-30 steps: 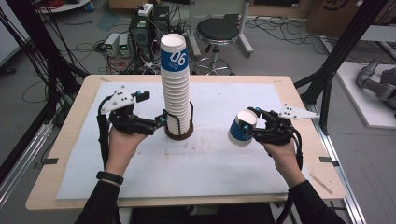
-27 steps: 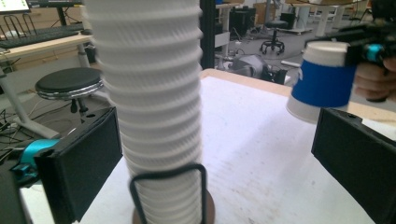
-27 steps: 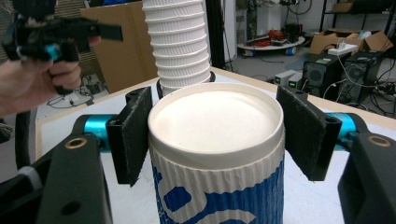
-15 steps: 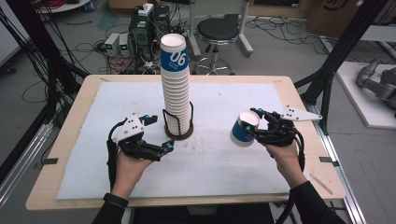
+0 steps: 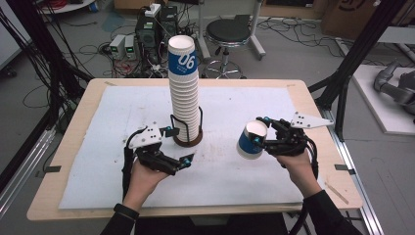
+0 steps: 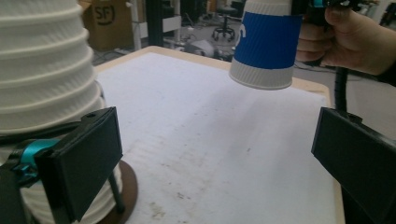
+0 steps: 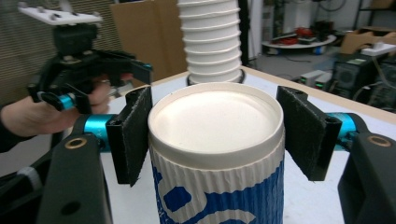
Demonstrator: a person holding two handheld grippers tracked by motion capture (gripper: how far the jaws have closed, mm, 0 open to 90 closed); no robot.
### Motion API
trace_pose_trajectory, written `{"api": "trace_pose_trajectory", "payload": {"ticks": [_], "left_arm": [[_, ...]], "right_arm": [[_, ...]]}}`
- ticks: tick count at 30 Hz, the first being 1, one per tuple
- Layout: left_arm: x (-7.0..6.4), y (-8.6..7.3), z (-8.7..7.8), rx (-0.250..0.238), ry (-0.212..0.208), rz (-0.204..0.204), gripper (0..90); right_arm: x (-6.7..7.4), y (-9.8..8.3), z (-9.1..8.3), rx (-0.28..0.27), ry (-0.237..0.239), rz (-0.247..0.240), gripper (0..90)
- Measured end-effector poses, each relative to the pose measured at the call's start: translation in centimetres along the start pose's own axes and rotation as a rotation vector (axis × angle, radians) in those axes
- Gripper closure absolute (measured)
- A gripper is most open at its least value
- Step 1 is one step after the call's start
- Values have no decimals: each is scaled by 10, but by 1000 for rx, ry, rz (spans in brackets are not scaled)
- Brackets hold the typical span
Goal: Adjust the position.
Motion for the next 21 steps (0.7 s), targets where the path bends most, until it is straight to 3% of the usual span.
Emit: {"api": "trace_pose_trajectory", "payload": {"ticks": [13, 21], "left_arm": [[-37, -13, 39, 45, -137, -54, 17], [-48, -18, 54, 57, -167, -70, 17]], "right_arm": [[19, -4, 9, 17, 89, -6, 311], [28, -6, 13, 19, 130, 3, 311]]}}
Point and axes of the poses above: each handheld gripper's, and its own axes: z roughly forward along the jaws, y roughly out of its top, x roughly to its left, the point moved 10 cm from there along z, roughly forward along the jaws, and after that the axes turned 12 degrees about -x, right-handed, at the moved point
